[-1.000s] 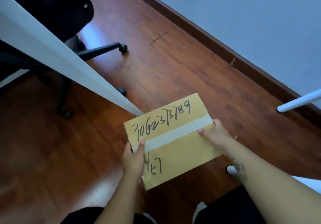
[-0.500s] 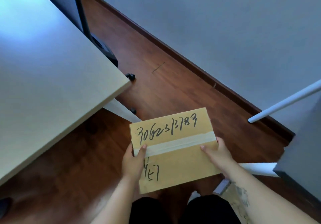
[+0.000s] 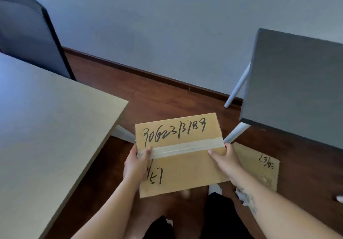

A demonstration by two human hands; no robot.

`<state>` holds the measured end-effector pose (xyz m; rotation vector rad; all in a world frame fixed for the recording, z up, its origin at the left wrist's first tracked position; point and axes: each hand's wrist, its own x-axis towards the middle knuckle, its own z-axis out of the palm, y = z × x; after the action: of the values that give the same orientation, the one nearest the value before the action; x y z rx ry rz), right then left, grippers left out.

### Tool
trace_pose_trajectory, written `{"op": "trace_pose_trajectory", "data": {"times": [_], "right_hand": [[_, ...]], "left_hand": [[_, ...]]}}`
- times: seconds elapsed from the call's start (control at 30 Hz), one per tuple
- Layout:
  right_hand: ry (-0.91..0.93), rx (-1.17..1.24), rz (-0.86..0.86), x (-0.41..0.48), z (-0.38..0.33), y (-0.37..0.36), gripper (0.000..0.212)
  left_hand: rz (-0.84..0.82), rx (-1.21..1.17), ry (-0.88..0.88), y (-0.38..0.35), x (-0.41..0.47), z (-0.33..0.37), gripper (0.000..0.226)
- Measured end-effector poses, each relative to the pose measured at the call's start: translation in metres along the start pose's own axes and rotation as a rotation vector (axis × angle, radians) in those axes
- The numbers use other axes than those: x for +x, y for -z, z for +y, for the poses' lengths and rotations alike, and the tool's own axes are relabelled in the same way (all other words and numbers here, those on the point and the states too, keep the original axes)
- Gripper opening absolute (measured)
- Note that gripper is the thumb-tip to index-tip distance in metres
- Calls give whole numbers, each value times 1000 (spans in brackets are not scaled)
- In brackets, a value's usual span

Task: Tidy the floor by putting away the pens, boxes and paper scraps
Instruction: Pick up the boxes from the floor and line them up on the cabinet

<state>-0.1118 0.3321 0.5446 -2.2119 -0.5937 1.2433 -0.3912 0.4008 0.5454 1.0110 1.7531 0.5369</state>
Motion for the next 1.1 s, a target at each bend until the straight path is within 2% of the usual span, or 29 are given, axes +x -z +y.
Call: {"op": "trace_pose_trajectory", "data": {"times": [0.13, 0.33, 0.47, 0.5, 0.63, 0.7, 0.8, 0.97, 1.1], "right_hand": [[-51, 121, 120, -57, 22, 4, 48], [-111, 216, 350, -128, 67, 35, 50], [-216, 271, 507, -172, 104, 73, 53], [-278, 368, 614, -206, 134, 95, 50], [-326, 362, 647, -236, 156, 113, 52], [-368, 433, 739, -271, 185, 133, 50], [-425, 483, 830, -317, 224, 160, 33], [-472, 561, 1005, -399, 279, 201, 38], [-523, 624, 1170, -466, 323, 227, 41]], "left_hand": [[-180, 149, -127, 16, -6, 17, 20], [-421, 289, -292, -6, -34, 44, 17], [-563, 415, -420, -50, -71, 61, 14], [-678, 484, -520, -88, -104, 70, 15], [-748, 548, -587, -114, -130, 72, 16], [-839, 601, -675, -149, -168, 73, 18], [-953, 671, -775, -198, -230, 82, 22], [-1098, 782, -923, -272, -336, 86, 38], [-1223, 766, -1047, -314, -432, 82, 36]]}}
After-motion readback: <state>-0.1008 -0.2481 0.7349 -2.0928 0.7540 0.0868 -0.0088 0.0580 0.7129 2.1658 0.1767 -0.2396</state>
